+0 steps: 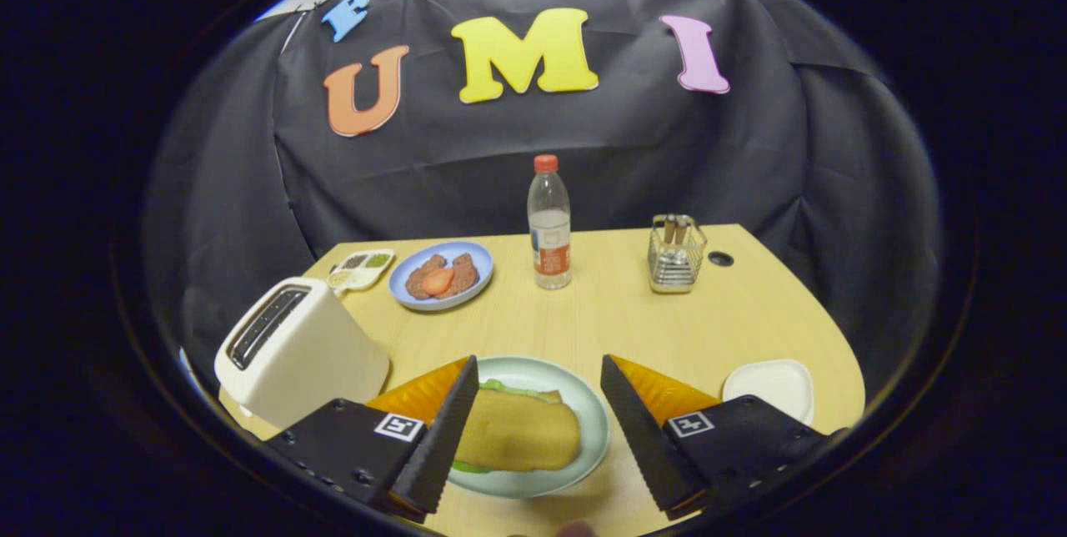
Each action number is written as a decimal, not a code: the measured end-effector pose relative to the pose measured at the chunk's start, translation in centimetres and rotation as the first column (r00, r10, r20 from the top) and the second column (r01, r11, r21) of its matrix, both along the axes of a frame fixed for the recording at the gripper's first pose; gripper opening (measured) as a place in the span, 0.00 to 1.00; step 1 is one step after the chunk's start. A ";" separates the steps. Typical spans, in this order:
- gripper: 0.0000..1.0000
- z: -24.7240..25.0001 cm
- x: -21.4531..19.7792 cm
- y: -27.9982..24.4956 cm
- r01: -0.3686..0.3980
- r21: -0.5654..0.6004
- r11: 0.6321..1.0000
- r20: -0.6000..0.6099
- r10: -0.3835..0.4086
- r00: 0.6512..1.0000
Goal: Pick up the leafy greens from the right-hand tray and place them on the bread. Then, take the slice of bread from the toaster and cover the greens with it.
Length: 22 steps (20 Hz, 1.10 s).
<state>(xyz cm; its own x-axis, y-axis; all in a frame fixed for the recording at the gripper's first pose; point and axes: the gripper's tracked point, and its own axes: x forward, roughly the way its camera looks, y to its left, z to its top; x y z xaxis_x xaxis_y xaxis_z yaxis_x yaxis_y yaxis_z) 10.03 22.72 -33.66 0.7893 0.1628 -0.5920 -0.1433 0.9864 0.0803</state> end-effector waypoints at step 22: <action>0.95 27.9 -6.0 -12.4 0.078 -0.013 0.997 0.469 -0.063 0.881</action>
<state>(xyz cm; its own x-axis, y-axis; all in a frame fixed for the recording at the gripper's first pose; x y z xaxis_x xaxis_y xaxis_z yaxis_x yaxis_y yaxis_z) 4.02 10.32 -5.80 0.9844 0.0839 -0.1546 -0.0863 0.9962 -0.0089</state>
